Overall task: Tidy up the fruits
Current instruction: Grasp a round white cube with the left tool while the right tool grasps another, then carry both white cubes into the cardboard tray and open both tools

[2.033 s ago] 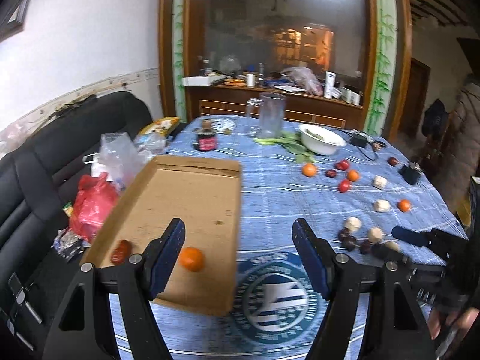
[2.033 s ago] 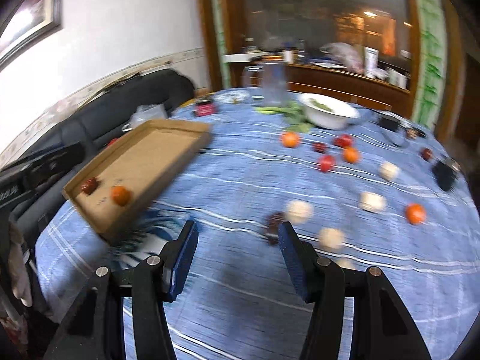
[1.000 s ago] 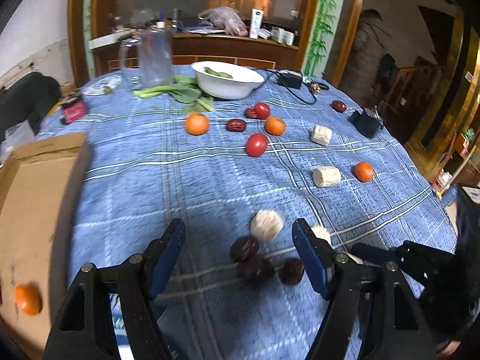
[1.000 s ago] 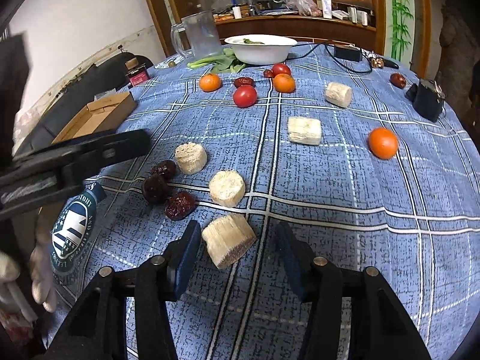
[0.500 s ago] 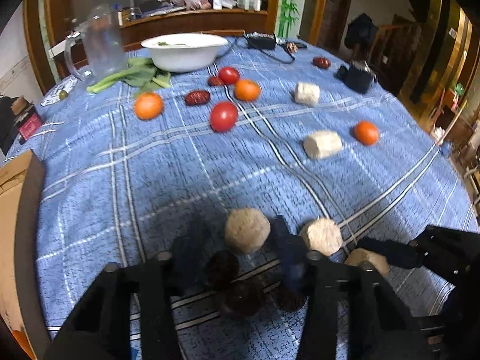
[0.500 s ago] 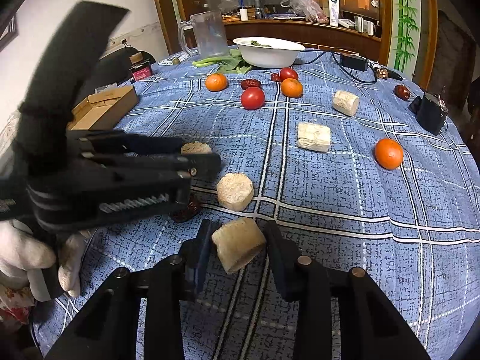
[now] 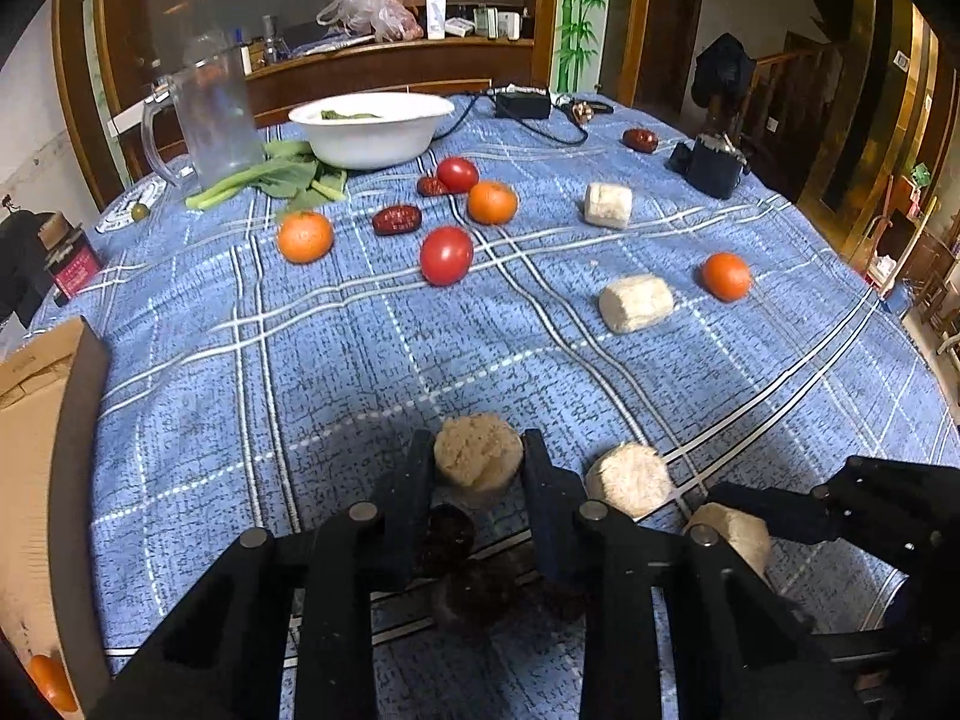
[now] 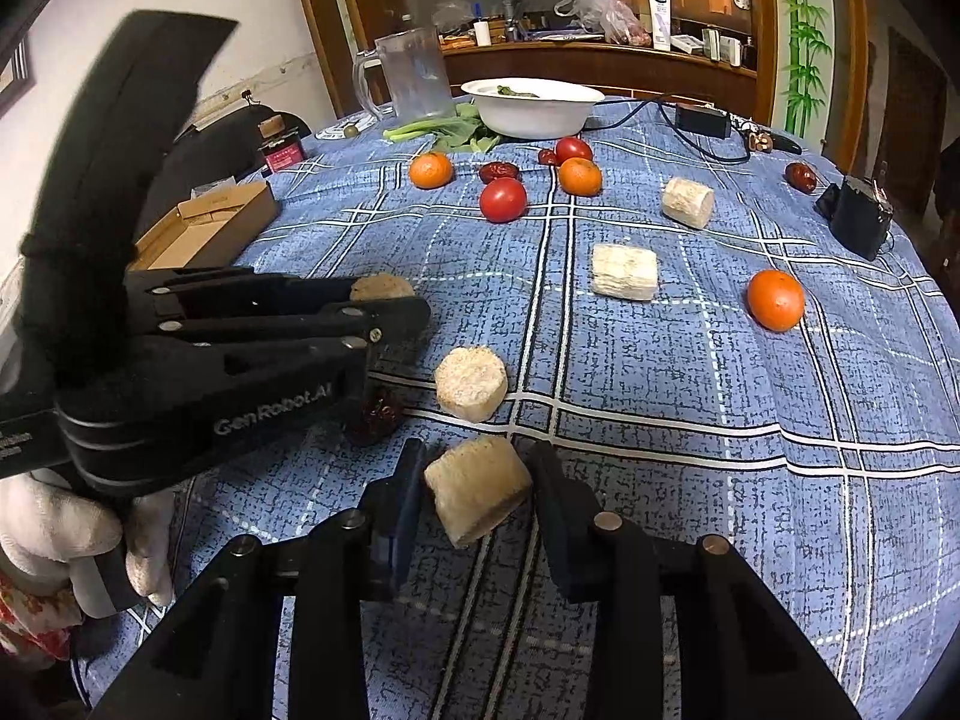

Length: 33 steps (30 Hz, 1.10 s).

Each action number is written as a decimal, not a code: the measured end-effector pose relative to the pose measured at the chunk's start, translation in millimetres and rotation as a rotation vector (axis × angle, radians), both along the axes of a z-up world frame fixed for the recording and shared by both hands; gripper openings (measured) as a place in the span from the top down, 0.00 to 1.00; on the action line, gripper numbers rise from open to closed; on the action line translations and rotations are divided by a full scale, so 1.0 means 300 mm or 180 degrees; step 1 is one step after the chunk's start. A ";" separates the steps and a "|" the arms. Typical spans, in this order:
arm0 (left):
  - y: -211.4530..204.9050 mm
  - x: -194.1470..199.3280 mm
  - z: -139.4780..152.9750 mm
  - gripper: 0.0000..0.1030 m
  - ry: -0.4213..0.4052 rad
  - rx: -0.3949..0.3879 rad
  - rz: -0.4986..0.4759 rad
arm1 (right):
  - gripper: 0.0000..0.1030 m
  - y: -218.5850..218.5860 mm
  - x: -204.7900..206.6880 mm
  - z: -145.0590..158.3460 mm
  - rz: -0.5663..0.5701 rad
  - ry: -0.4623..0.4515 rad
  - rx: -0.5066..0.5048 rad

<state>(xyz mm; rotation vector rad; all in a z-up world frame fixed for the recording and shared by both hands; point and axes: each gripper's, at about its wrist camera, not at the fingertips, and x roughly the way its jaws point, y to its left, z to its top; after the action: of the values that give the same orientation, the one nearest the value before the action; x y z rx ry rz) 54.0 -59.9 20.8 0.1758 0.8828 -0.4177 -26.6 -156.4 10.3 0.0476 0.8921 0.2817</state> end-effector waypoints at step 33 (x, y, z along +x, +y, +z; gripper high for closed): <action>0.441 -0.340 0.260 0.73 -0.0464 -0.0349 0.0722 | 0.63 0.247 -0.161 0.208 0.0339 -0.0469 -0.0157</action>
<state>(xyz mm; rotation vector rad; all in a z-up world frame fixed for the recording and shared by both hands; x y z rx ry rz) -48.1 72.3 98.8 0.0043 0.7249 -0.2374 -74.9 -82.2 72.8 -0.0658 0.7557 0.3578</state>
